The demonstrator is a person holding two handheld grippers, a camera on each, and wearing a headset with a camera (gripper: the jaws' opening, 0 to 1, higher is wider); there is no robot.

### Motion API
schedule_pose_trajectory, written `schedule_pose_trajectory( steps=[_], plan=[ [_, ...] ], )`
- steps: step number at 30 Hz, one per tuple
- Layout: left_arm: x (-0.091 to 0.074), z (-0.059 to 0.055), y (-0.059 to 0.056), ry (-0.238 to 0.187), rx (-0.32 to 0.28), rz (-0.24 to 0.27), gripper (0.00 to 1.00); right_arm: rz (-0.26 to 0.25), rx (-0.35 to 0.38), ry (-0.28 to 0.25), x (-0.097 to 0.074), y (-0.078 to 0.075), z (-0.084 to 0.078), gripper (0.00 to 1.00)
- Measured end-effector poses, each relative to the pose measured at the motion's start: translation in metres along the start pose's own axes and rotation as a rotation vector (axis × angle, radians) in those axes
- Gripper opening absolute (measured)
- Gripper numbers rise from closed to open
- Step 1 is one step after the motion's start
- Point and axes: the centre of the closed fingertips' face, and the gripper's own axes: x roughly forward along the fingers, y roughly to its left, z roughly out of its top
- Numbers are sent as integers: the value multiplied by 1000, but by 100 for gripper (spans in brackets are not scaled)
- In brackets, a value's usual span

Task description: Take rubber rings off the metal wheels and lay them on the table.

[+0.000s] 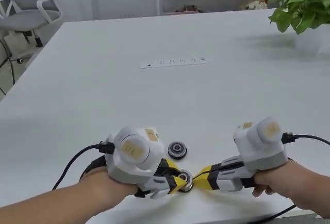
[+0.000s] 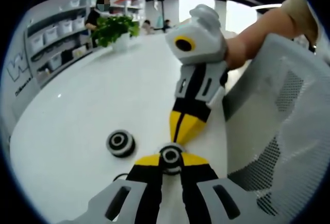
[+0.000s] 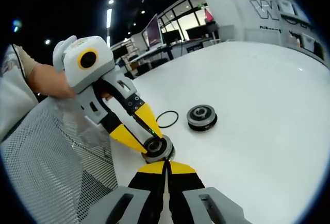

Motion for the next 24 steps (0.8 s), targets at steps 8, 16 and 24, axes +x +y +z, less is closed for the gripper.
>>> schedule_pose_trajectory(
  steps=[8,16,24],
  plan=[
    [0,0,0,1,4,2,13,-7,42,-31,-2,-2,4,0],
    [0,0,0,4,5,6,13,12,109,-96,-6,0,14,0],
    [0,0,0,7,5,12,13,21,115,-98,-6,4,16,0]
  ],
)
